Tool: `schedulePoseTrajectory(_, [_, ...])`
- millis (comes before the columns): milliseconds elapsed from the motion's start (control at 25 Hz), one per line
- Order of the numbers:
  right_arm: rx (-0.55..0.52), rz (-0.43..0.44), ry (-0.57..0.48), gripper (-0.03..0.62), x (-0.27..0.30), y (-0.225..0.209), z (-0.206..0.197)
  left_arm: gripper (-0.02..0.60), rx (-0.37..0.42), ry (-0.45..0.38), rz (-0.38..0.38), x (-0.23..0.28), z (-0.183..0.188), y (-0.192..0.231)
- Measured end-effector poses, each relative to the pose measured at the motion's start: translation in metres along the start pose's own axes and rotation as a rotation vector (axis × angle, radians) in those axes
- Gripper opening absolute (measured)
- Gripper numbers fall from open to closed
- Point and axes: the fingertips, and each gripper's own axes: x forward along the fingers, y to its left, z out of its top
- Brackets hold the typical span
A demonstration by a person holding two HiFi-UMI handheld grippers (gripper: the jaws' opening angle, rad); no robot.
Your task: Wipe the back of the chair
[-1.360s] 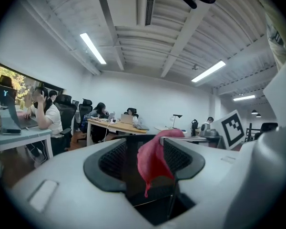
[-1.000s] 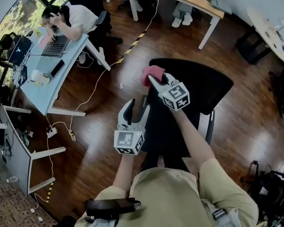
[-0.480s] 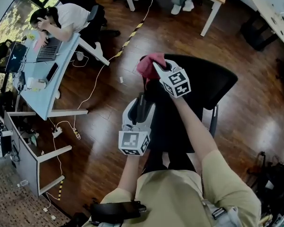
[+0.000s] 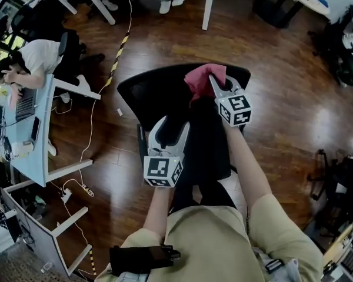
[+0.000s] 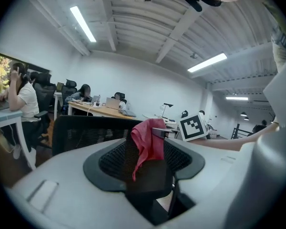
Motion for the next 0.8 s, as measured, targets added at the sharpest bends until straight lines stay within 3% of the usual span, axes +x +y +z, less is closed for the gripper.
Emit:
schedulePoseTrajectory(200, [0.028,-0.173,0.024,0.016,-0.052,-0.077,-0.017,0.238,-0.001,0.009,-0.059,0.02,-0.006,-0.033])
schedulePoseTrajectory(440, [0.06,-0.213,0.02,0.017,-0.058,-0.082,-0.017,0.241,0.015,-0.009,-0.017,0.007,0.001,-0.021])
schedulePoseTrajectory(560, [0.075,-0.097,-0.022,0.017,-0.037,-0.024,-0.015,0.241,0.003,-0.017,0.057,-0.017,0.0,0.01])
schedulePoseTrajectory(800, [0.066,0.289,-0.036,0.017,0.037,0.157,-0.014,0.241,-0.023,-0.033,0.235,-0.072,0.0,0.076])
